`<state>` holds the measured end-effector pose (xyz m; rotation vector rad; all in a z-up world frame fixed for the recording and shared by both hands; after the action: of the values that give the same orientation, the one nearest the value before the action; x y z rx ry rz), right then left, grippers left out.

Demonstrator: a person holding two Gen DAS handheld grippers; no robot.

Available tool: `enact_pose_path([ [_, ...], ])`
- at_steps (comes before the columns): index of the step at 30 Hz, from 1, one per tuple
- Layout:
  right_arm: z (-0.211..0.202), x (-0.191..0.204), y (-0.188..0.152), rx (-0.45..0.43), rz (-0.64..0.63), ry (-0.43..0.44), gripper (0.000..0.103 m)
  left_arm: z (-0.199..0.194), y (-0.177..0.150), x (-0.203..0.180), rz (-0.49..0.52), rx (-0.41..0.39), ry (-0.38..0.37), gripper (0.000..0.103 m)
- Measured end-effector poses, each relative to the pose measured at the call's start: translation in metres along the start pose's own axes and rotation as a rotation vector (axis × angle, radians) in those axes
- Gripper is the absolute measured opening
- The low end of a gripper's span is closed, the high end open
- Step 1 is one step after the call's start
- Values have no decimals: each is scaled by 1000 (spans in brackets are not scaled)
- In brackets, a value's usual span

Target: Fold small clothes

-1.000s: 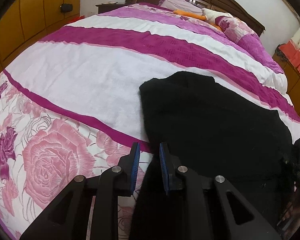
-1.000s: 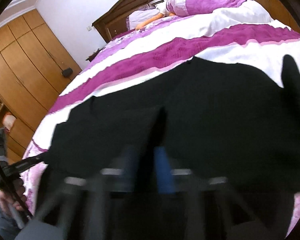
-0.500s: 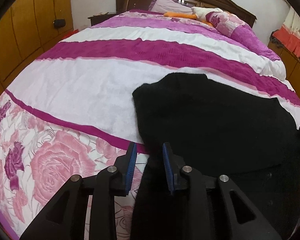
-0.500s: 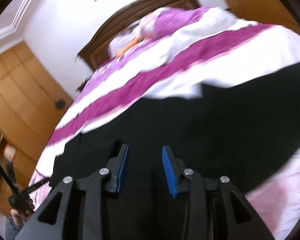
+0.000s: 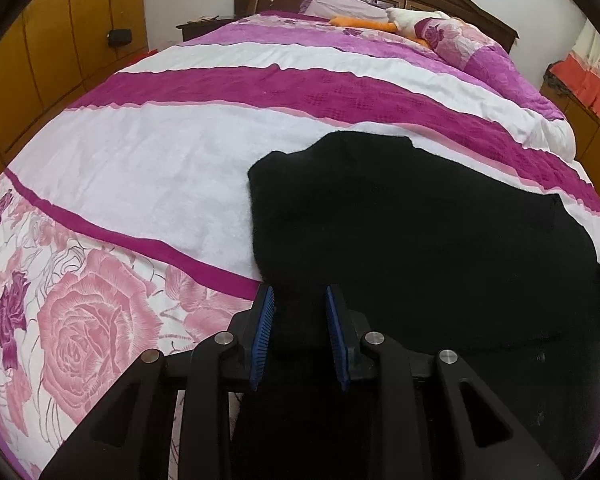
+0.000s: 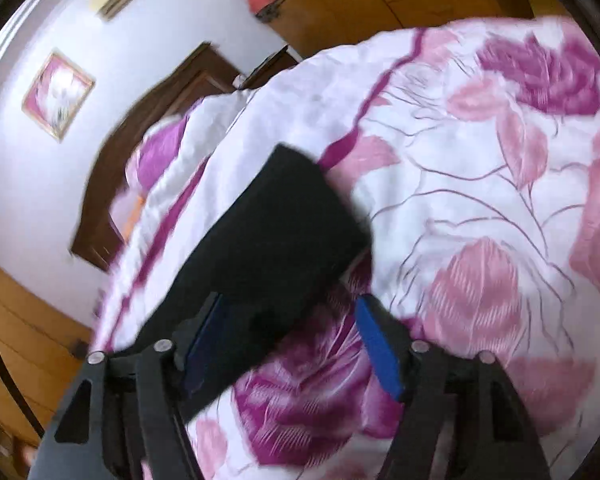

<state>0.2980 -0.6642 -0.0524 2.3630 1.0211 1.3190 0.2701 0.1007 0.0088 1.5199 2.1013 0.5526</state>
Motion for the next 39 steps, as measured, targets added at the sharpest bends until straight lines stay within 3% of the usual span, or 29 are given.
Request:
enact_pose_path([
  [3,8,2,10,-25,-2,-3,67,0,4,1,7,-4,5,9],
  [8,12,-5,20,-86,52,67,62,-1,6,2,27,-15,28,9],
  [10,12,-11,22,-95,76,87,52,-1,6,3,16,-13,20,9],
  [13,13,-21,28,-90,122,100,28,-2,6,5,9,-12,20,9],
  [14,11,-23,27,-91,134,106,14,-2,6,6,7,-13,21,9],
  [16,7,-21,29,-109,144,119,8,-3,6,9,1,-15,20,9],
  [20,-8,18,38,-159,29,108,8,-1,9,12,-17,-13,18,9],
  [25,-46,133,32,-188,-225,156,7,-4,16,11,-7,-20,26,9],
  [29,-56,254,-24,-190,-465,213,7,-7,18,14,-42,-34,-25,9],
  [32,-44,337,-91,-116,-542,350,7,-5,11,19,-23,-76,-38,9],
  [34,-28,384,-154,-42,-615,417,7,5,8,22,17,-17,27,10],
  [35,-21,401,-185,-18,-661,430,7,6,9,22,21,-14,17,10],
  [39,26,433,-318,128,-896,364,7,-1,14,25,17,-33,-25,10],
])
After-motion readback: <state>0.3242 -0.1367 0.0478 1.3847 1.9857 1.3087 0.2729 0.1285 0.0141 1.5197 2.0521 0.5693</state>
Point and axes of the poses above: each gripper's, at about its wrist camera, not at the fingertips, and z roughly the way its jaws point, x to its left, y to its top, the point moved 3 cm from there along z, roughly the way its jaws point, and after that the axes turned 4 degrees about -y, right-handed, at the moved point
